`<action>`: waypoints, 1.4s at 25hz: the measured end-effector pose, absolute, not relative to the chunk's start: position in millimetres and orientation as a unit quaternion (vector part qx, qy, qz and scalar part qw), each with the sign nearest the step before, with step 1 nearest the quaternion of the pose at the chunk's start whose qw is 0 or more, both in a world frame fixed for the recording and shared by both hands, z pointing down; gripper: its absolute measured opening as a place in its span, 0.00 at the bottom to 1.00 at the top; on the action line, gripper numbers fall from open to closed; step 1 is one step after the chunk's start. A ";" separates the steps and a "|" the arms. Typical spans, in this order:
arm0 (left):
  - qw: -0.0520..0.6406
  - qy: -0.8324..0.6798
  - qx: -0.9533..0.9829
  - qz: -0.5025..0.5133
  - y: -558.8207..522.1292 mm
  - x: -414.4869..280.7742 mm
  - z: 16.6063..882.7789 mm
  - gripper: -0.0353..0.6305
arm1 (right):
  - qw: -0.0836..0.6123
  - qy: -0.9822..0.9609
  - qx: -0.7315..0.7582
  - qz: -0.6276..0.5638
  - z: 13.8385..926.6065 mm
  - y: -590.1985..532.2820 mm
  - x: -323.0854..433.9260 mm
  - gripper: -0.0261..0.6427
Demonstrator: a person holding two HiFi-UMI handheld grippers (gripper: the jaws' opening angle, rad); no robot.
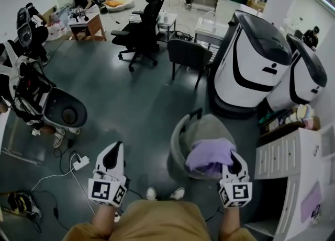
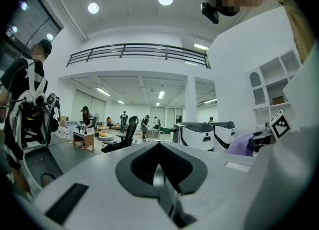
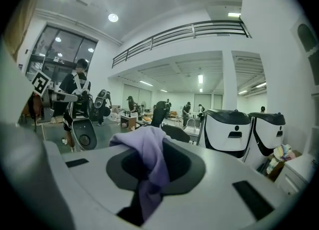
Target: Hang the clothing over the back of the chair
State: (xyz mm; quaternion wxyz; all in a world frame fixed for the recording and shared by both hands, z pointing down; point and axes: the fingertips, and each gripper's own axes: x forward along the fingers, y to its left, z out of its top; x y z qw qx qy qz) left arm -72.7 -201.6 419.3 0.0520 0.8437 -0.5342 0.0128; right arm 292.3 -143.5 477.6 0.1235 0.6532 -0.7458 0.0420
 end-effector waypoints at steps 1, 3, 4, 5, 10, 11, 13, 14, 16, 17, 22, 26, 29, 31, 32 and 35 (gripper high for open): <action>0.053 -0.538 0.841 0.014 -201.2 -78.4 420.9 0.06 | 0.127 -0.749 0.649 0.043 481.4 -147.7 286.6 0.13; 0.056 -0.546 0.836 0.017 -201.1 -90.0 423.4 0.06 | 0.136 -0.756 0.638 0.042 489.0 -156.5 273.8 0.13; 0.057 -0.548 0.834 0.018 -201.9 -96.1 424.2 0.06 | 0.142 -0.759 0.634 0.040 492.4 -161.2 266.2 0.13; 0.058 -0.550 0.833 0.017 -203.1 -101.6 424.6 0.06 | 0.149 -0.762 0.629 0.038 495.4 -166.0 258.6 0.13; 0.060 -0.555 0.830 0.014 -207.8 -120.2 424.2 0.06 | 0.196 -0.759 0.619 0.030 516.2 -183.8 238.5 0.13; 0.061 -0.556 0.829 0.014 -207.5 -123.7 424.8 0.06 | 0.200 -0.759 0.619 0.030 517.5 -186.7 236.0 0.13; 0.063 -0.559 0.827 0.016 -207.1 -130.5 427.2 0.06 | 0.197 -0.762 0.616 0.031 523.2 -191.7 231.0 0.13; 0.064 -0.560 0.826 0.016 -207.5 -133.0 428.8 0.06 | 0.197 -0.764 0.614 0.035 527.6 -193.3 227.1 0.13; 0.066 -0.560 0.826 0.016 -209.3 -136.2 431.5 0.06 | 0.207 -0.768 0.604 0.048 532.6 -194.7 212.1 0.13; 0.066 -0.560 0.826 0.016 -210.3 -137.6 432.5 0.06 | 0.213 -0.772 0.596 0.052 533.3 -195.3 201.0 0.13; 0.066 -0.559 0.826 0.011 -214.2 -145.3 432.2 0.06 | 0.219 -0.806 0.547 0.059 545.2 -194.8 138.0 0.13; 0.069 -0.560 0.825 0.011 -214.5 -153.0 433.3 0.06 | 0.217 -0.824 0.517 0.080 560.8 -195.1 101.8 0.13; 0.073 -0.561 0.824 0.013 -211.8 -158.0 438.3 0.06 | 0.223 -0.835 0.496 0.082 577.7 -195.8 81.5 0.13; 0.075 -0.562 0.824 0.015 -210.3 -160.2 440.9 0.06 | 0.237 -0.836 0.486 0.093 595.3 -194.6 71.0 0.13; 0.076 -0.561 0.824 0.016 -209.3 -160.8 441.8 0.06 | 0.243 -0.837 0.481 0.097 605.2 -194.0 66.6 0.14; 0.077 -0.562 0.824 0.019 -205.8 -163.1 444.0 0.06 | 0.269 -0.838 0.465 0.099 638.4 -192.7 55.9 0.14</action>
